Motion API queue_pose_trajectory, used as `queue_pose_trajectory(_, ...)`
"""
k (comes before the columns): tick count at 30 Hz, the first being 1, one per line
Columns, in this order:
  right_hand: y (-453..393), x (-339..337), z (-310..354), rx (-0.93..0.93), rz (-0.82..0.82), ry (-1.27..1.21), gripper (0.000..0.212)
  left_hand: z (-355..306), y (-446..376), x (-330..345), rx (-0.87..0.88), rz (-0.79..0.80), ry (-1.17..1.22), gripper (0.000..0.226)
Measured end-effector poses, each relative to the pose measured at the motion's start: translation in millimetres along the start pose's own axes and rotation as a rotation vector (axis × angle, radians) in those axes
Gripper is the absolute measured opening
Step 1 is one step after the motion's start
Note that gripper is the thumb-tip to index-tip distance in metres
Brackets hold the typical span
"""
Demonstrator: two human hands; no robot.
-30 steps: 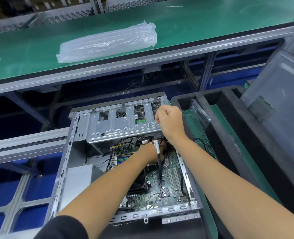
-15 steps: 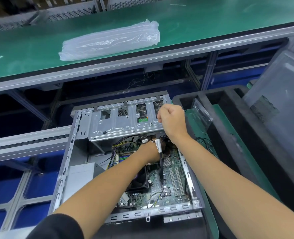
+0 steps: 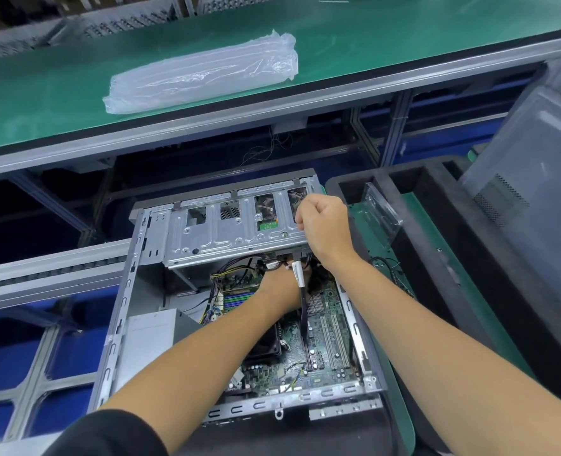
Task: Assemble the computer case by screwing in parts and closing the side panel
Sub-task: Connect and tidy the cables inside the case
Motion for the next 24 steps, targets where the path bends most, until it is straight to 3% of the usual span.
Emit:
queue_pose_trajectory(7, 2.2, 1.3, -0.7, 0.006, 0.018, -0.013, 0.025, -0.2, 1.2, 0.8, -0.004, 0.013, 0.135, 0.021)
queue_pose_trajectory(11, 3.3, 1.7, -0.3, 0.002, 0.024, -0.013, 0.026, -7.1, -6.2, -4.1, -0.03, -0.016, 0.03, 0.04)
queue_pose_trajectory(24, 5.4, -0.8, -1.8, 0.017, 0.016, -0.01, 0.026, 3.7, 7.7, -0.8, -0.023, -0.018, 0.107, 0.026)
Point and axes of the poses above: each hand's wrist, its own y-axis away from the middle knuckle, its own x-axis out of the palm, z = x × y, the point moved 9 cm from there along -y, towards the middle knuckle, and after that the axes turned 8 degrees about x, right-handed, at the moved point
